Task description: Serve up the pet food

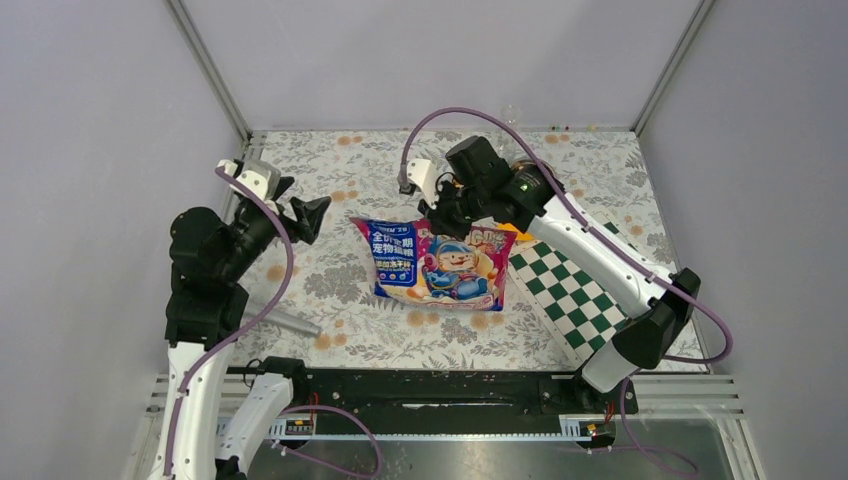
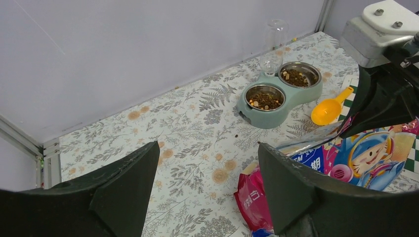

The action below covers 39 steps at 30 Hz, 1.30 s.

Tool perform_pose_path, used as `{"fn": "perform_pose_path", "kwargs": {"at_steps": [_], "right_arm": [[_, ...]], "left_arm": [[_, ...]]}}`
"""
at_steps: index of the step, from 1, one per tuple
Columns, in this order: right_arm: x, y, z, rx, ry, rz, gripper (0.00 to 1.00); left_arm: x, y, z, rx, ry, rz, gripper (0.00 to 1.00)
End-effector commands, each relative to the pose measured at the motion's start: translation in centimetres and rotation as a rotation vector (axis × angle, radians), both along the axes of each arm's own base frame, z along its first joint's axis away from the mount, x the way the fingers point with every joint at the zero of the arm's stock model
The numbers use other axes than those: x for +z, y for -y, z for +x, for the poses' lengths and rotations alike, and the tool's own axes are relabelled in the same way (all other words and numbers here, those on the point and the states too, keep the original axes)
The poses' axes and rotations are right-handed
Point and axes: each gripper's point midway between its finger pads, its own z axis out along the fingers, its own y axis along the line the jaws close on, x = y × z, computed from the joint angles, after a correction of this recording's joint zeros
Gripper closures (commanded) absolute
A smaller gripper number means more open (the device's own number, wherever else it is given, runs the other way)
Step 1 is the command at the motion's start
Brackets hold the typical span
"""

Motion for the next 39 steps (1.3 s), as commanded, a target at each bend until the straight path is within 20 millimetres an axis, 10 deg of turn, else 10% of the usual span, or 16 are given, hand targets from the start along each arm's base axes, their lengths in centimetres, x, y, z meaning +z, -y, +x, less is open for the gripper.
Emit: {"fn": "perform_pose_path", "kwargs": {"at_steps": [1,7,15,24,27,30,35,39], "right_arm": [[5.2,-4.1,0.2,-0.012,0.091,0.181,1.00],[13.3,-9.7,0.2,-0.105,0.162,0.421,1.00],[21.0,-13.4,5.3,-0.355,0.281,0.632,1.00],[21.1,-15.4,9.7,-0.540,0.344,0.730,1.00],[18.2,-15.9,10.0,-0.534,0.330,0.653,0.58],[16.5,-14.8,9.7,-0.539,0.332,0.570,0.34],[18.0,-10.0,9.5,-0.627,0.419,0.509,0.29],[19.1,-4.8,8.5,-0.712,0.478,0.460,0.29]], "left_arm": [[2.6,-1.5,0.0,0.100,0.080,-0.053,0.25],[4.5,-8.3,-0.1,0.522,0.068,-0.322,0.25],[2.9,-8.4,-2.5,0.535,0.001,-0.371,0.26],[2.4,-9.9,-4.2,0.618,-0.019,-0.387,0.24],[2.4,-10.3,-4.2,0.639,-0.016,-0.403,0.21],[1.8,-10.6,-3.8,0.666,-0.027,-0.422,0.16],[-1.3,-14.2,-3.4,0.892,-0.041,-0.418,0.01],[-1.6,-10.4,-3.5,0.664,-0.087,-0.318,0.01]]}}
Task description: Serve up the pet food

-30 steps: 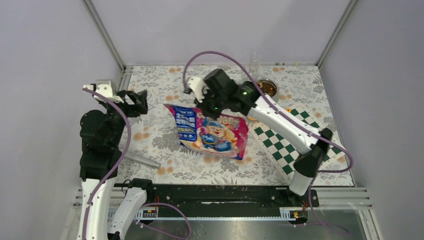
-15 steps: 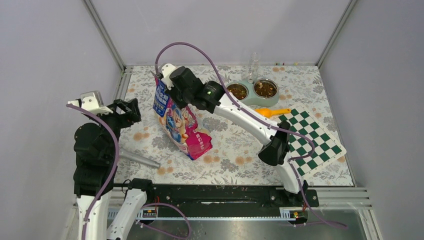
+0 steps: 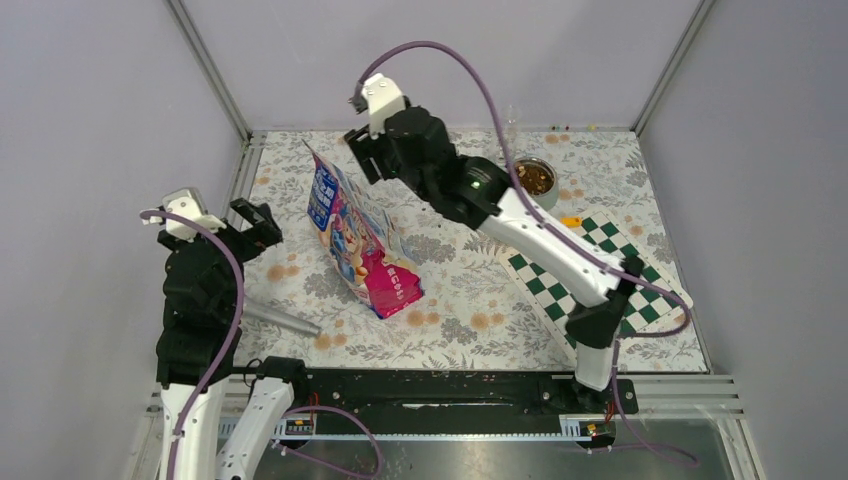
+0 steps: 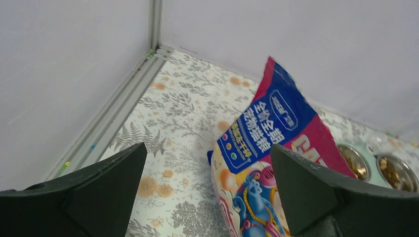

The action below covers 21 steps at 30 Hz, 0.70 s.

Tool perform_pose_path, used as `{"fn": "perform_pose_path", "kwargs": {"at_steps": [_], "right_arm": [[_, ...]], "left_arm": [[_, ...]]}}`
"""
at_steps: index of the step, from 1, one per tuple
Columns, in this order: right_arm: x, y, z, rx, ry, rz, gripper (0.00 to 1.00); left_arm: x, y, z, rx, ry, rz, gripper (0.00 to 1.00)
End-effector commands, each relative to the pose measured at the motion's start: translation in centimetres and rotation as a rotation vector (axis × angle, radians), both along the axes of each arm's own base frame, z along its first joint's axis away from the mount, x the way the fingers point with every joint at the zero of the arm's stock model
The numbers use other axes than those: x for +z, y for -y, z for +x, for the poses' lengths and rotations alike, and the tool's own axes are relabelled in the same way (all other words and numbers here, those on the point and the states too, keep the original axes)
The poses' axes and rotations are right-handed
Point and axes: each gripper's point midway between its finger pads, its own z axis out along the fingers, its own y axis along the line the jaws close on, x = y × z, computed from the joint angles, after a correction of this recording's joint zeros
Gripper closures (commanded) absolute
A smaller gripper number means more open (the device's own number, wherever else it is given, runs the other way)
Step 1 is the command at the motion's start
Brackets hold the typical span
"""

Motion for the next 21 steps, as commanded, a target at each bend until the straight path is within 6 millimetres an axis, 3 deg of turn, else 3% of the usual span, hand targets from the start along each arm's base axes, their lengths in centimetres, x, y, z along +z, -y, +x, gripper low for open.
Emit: {"fn": "perform_pose_path", "kwargs": {"at_steps": [1,3,5,8,13,17,21], "right_arm": [[5.3,7.9,-0.6,-0.185,0.107,0.030,0.29],[5.0,11.3,-1.3,-0.268,0.105,0.027,0.27],[4.5,15.3,-2.1,-0.379,0.098,0.064,0.25],[4.6,21.4,-4.3,-0.480,0.128,0.177,0.22],[1.5,29.7,-7.9,-0.624,0.178,0.223,0.16],[-1.8,35.1,-10.9,-0.737,0.142,0.266,0.03],[-3.2,40.3,-13.6,-0.856,0.129,0.321,0.01]], "left_arm": [[1.1,3.0,-0.5,-0.182,0.027,0.029,0.01],[1.2,5.2,-0.3,-0.307,0.033,0.016,0.01],[0.6,5.9,0.1,-0.334,0.010,-0.013,0.01],[-0.6,4.6,0.6,-0.230,-0.062,-0.101,0.01],[-3.4,3.6,-0.2,-0.148,-0.245,-0.132,0.01],[-5.1,3.9,-1.5,-0.152,-0.324,-0.164,0.01],[-5.3,3.6,-2.9,-0.135,-0.321,-0.181,0.01]]}}
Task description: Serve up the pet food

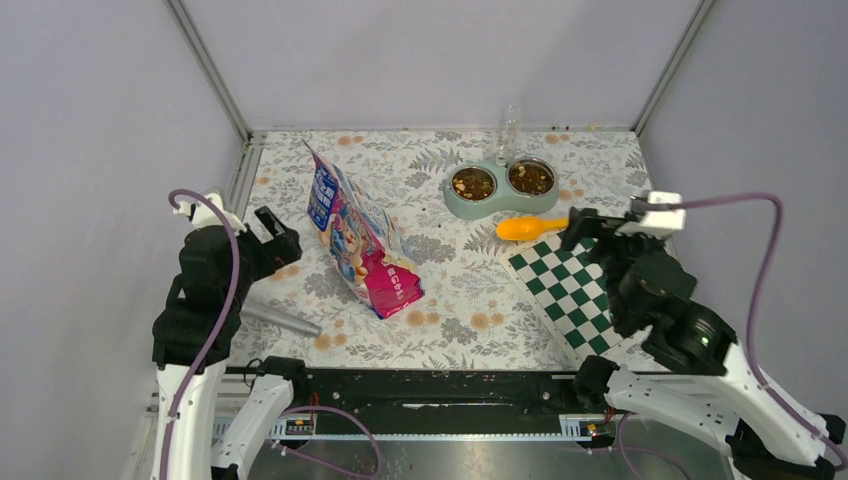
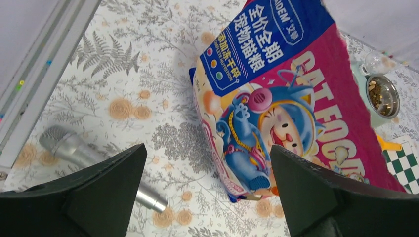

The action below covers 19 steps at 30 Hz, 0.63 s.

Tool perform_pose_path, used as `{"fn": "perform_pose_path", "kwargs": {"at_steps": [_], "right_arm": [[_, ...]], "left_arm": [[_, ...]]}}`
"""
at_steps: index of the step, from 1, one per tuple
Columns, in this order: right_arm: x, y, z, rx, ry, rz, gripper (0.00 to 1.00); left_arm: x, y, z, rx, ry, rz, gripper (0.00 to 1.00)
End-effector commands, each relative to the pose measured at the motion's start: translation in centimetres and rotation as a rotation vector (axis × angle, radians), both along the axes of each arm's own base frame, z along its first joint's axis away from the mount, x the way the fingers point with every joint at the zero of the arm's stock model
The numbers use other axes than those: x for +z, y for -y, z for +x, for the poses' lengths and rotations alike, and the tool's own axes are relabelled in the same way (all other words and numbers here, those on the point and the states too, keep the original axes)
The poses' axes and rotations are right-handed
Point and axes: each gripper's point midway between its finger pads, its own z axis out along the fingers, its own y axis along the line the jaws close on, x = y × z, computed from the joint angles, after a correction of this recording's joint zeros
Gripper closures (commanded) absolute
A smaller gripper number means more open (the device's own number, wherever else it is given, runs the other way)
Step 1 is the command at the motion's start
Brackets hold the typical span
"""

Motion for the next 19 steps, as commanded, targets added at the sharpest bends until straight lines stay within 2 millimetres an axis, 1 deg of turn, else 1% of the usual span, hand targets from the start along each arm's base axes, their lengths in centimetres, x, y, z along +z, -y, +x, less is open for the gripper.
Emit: {"fn": "perform_pose_path", "kwargs": {"at_steps": [1,2,5,7,10,14,16,19], "right_arm": [[-1.2,6.3,-2.5,-0.213,0.006,0.103,0.00],[-1.0,7.9,-3.3,-0.250,0.018,0.118,0.01],[-0.1,10.8,-5.0,-0.294,0.050,0.170,0.01],[0.6,12.4,-6.0,-0.308,0.071,0.202,0.00],[1.3,14.0,-7.1,-0.315,0.090,0.212,0.01],[1.6,15.5,-8.0,-0.329,0.086,0.212,0.01],[1.4,15.8,-8.3,-0.327,0.078,0.223,0.00],[0.8,15.8,-8.5,-0.314,0.067,0.240,0.00]], "left_arm": [[1.0,-0.5,-2.3,0.039,0.030,-0.032,0.01],[1.1,-0.6,-2.7,0.041,0.041,-0.033,0.01],[1.4,-0.2,-3.8,-0.014,0.067,-0.008,0.01],[1.5,-0.4,-4.3,-0.019,0.075,0.008,0.01],[1.6,-1.1,-4.9,0.008,0.085,0.030,0.01],[2.2,-1.3,-5.5,0.019,0.123,0.026,0.01],[2.6,-1.4,-5.7,0.020,0.135,0.027,0.01],[3.0,-1.5,-6.1,0.024,0.155,0.026,0.01]]}}
